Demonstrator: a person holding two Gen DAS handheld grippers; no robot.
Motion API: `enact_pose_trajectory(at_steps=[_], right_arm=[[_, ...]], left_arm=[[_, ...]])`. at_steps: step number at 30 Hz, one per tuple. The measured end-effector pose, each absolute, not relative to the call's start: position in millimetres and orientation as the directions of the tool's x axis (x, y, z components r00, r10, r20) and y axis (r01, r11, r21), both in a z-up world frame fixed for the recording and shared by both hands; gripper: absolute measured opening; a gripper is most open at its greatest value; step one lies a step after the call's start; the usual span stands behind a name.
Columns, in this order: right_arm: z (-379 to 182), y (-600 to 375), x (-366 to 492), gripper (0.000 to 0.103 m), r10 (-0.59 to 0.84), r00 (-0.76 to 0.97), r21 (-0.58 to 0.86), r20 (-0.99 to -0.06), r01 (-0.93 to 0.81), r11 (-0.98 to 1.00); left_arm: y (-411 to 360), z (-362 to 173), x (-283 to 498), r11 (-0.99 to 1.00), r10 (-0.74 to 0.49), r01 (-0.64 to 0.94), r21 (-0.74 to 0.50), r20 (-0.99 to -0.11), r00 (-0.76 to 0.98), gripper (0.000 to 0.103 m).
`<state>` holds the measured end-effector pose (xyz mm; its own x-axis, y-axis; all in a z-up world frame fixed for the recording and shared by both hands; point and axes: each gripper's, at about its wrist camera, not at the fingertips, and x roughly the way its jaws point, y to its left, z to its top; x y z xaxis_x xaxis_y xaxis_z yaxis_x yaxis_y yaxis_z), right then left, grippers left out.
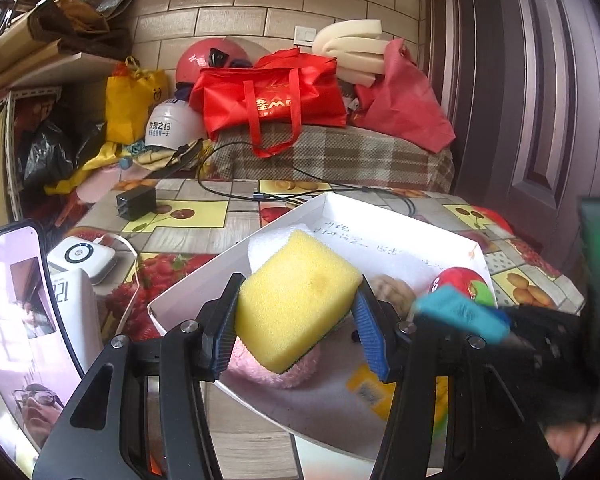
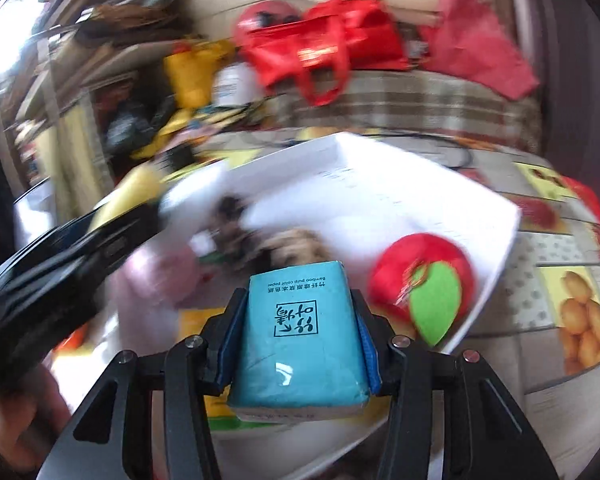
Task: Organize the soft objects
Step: 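Lower the sponge and blue tissue pack into the box and release both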
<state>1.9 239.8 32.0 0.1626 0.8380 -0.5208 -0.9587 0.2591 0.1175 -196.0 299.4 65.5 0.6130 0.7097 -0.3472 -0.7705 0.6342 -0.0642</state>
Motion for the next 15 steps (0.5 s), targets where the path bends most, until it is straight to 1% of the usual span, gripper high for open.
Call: enact_pose_trajectory(at_steps=[2, 6, 12, 15], right_arm=[[32.3, 238.3, 16.9, 0.049, 0.839, 0.194, 0.163, -0.508, -0.935, 0.315], [33.4, 231.9, 22.2, 0.049, 0.854, 0.187, 0.199, -0.486, -0.928, 0.317], [36.4, 226.1, 18.7, 0.049, 0.868, 0.198, 0.196, -0.455, -0.929, 0.314], [35.1, 228.4, 27.0, 0.049, 0.864, 0.195, 0.227, -0.464, -0.917, 0.329]], left_arm=[[301.6, 64.9, -195.6, 0.636, 0.704, -0.769, -0.069, -0.357, 0.614, 0.053], [302.4, 63.9, -188.5, 0.67, 0.673, -0.74, -0.057, -0.376, 0.638, 0.053], [290.1, 66.2, -156.4, 0.723, 0.658, -0.689, 0.049, -0.352, 0.666, 0.052], [309.1, 64.5, -146.7, 0.715, 0.64, -0.699, -0.014, -0.389, 0.663, 0.053]])
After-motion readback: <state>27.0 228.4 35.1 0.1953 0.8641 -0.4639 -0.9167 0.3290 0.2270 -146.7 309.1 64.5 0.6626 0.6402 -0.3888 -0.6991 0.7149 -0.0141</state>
